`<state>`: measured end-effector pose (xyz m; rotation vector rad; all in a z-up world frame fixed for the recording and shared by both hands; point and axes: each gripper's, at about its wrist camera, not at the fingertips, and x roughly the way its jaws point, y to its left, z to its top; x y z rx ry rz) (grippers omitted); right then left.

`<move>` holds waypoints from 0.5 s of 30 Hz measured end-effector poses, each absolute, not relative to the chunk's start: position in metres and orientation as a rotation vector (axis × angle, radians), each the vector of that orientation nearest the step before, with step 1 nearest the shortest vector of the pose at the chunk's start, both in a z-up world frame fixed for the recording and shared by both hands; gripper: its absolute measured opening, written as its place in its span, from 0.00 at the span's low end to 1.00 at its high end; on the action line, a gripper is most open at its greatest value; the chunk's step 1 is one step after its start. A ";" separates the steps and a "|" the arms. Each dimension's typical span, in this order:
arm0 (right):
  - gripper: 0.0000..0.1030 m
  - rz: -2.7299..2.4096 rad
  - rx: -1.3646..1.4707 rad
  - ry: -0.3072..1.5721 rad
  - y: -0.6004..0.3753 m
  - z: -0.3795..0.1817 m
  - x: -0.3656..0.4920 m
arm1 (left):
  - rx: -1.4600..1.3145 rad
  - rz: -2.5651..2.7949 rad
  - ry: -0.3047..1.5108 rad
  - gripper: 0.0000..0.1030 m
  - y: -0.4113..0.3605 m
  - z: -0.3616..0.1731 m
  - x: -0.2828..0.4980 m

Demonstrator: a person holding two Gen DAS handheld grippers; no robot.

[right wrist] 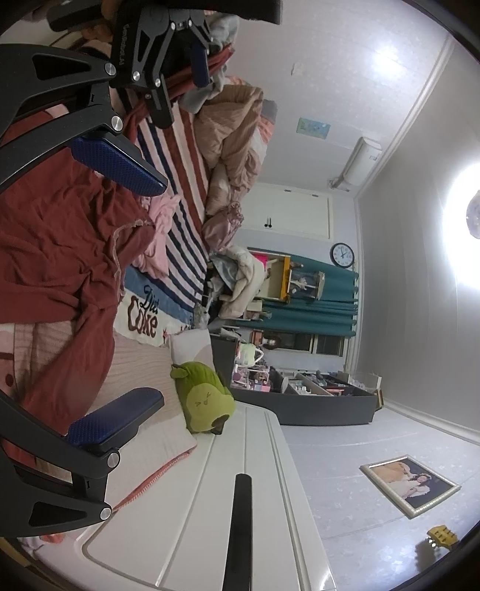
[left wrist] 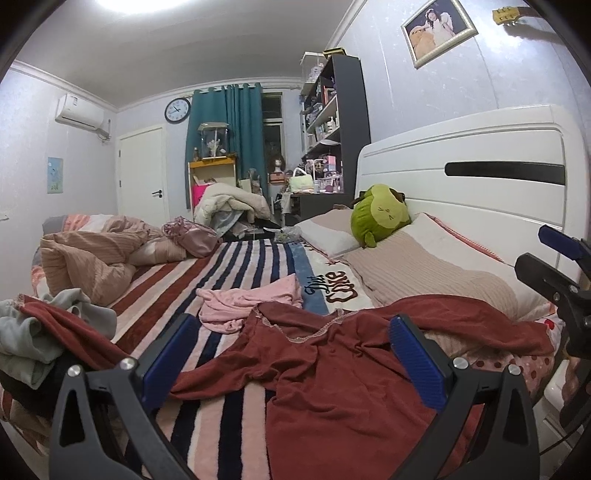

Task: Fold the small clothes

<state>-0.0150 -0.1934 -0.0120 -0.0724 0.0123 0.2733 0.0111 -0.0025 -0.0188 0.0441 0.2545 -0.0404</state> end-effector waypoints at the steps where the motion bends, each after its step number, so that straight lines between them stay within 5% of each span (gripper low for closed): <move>1: 1.00 0.276 -0.071 0.012 -0.193 -0.012 -0.015 | 0.045 -0.043 0.251 0.99 -0.002 -0.019 0.011; 15: 1.00 0.322 -0.088 0.067 -0.184 -0.015 0.007 | 0.070 0.275 0.306 0.99 0.093 -0.044 0.030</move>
